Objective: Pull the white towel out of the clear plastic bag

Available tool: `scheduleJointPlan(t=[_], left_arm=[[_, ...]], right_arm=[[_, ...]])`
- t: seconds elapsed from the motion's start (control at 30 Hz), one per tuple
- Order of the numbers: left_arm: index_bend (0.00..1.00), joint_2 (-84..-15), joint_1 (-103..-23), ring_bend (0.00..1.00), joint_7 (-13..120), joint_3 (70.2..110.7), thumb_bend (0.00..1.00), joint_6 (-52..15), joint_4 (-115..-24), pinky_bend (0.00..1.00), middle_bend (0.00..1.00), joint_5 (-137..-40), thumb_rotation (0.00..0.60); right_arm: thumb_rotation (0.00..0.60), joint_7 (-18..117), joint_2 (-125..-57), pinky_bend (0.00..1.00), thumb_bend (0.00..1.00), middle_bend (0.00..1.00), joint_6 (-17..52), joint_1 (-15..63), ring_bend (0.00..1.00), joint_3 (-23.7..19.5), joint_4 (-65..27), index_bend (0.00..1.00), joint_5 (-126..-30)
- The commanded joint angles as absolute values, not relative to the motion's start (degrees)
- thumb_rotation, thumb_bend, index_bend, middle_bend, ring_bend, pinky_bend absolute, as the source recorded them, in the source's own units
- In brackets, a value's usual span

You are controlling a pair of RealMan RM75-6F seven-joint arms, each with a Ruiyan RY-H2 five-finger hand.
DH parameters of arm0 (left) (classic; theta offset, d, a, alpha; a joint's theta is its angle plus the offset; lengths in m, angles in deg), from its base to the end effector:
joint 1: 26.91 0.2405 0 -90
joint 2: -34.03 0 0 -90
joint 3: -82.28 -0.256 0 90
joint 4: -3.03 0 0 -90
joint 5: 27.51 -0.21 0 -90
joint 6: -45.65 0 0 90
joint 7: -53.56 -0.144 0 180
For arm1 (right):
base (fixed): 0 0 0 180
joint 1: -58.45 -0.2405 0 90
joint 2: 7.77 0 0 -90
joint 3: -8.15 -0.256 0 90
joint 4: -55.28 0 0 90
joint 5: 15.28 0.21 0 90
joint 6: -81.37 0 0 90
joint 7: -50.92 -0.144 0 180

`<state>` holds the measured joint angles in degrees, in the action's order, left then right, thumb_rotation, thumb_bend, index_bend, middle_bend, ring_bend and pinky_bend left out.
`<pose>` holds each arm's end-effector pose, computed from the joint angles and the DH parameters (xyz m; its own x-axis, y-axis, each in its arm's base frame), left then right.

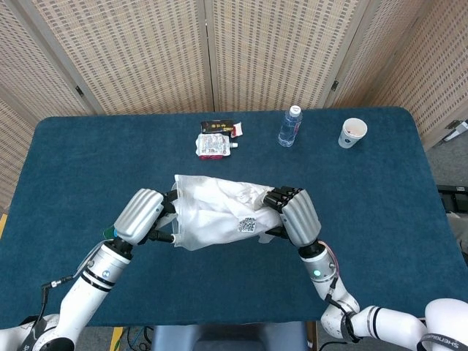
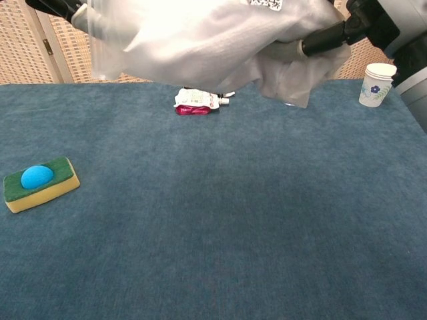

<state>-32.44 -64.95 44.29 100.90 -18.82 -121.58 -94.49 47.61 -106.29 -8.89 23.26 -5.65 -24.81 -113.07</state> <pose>-0.0472 0.2833 0.1131 0.0082 0.2475 0.9689 0.8777 -0.4661 0.1117 -0.0913 -0.2951 0.0325 -0.1588 0.1740 0.9719 -0.7525 -0.6586 -0.0050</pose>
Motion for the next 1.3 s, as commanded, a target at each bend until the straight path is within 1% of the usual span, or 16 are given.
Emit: scheduleJointPlan(t=[0.03,0.1,0.17,0.2,0.27,0.37,0.4,0.53,0.77,1.3], left_arm=[[0.46,-33.0,-65.4,1.0,43.5,100.9,0.01,-19.3,-121.6,1.0,1.0,-94.2,0.6],[0.48,-33.4,-65.7,1.0,43.0,101.0,0.06,-19.8,-121.8,1.0,1.0,-93.9,0.6],[0.5,-33.7,-65.9,1.0,42.5,101.0,0.18,-20.2,-121.8,1.0,1.0,-93.6,0.6],[0.51,-33.9,-66.0,1.0,42.1,100.9,0.21,-20.5,-121.9,1.0,1.0,-93.5,0.6],[0.53,-34.1,-66.1,1.0,41.2,100.7,0.32,-21.1,-121.9,1.0,1.0,-93.2,0.6],[0.58,-34.6,-66.1,1.0,40.2,100.5,0.41,-22.0,-122.0,1.0,1.0,-92.5,0.6],[0.59,-34.8,-66.2,1.0,39.9,100.4,0.42,-22.2,-121.9,1.0,1.0,-92.3,0.6],[0.67,-35.5,-66.3,1.0,39.1,100.1,0.44,-22.9,-121.7,1.0,1.0,-91.7,0.6],[0.74,-36.1,-66.4,1.0,37.8,99.5,0.45,-23.8,-120.6,1.0,1.0,-90.5,0.6],[0.75,-35.0,-63.8,1.0,38.0,97.3,0.45,-25.6,-116.7,1.0,1.0,-89.6,0.6]], right_arm=[[0.6,47.6,-106.3,0.83,0.34,0.75,-9.0,23.2,0.73,-5.6,-24.9,0.63,-113.2],[0.6,47.7,-106.3,0.83,0.34,0.75,-9.0,23.2,0.73,-5.6,-25.1,0.63,-113.3],[0.6,47.8,-106.2,0.83,0.34,0.75,-8.9,23.2,0.73,-5.5,-25.1,0.63,-113.2],[0.6,47.9,-106.2,0.83,0.34,0.75,-8.8,23.2,0.73,-5.5,-25.1,0.63,-113.1],[0.6,47.8,-106.2,0.83,0.34,0.75,-8.6,23.3,0.73,-5.4,-24.9,0.63,-112.9],[0.6,47.7,-106.2,0.83,0.34,0.75,-8.4,23.4,0.72,-5.2,-24.6,0.63,-112.6],[0.6,47.7,-106.2,0.83,0.34,0.75,-8.3,23.4,0.72,-5.1,-24.5,0.63,-112.5],[0.6,47.6,-106.1,0.83,0.34,0.75,-8.0,23.4,0.72,-5.0,-24.0,0.63,-112.2],[0.6,47.6,-105.7,0.83,0.34,0.74,-7.4,23.9,0.72,-4.6,-23.1,0.63,-111.4],[0.6,47.3,-102.9,0.82,0.31,0.69,-4.9,26.4,0.68,-2.5,-19.9,0.63,-108.4]])
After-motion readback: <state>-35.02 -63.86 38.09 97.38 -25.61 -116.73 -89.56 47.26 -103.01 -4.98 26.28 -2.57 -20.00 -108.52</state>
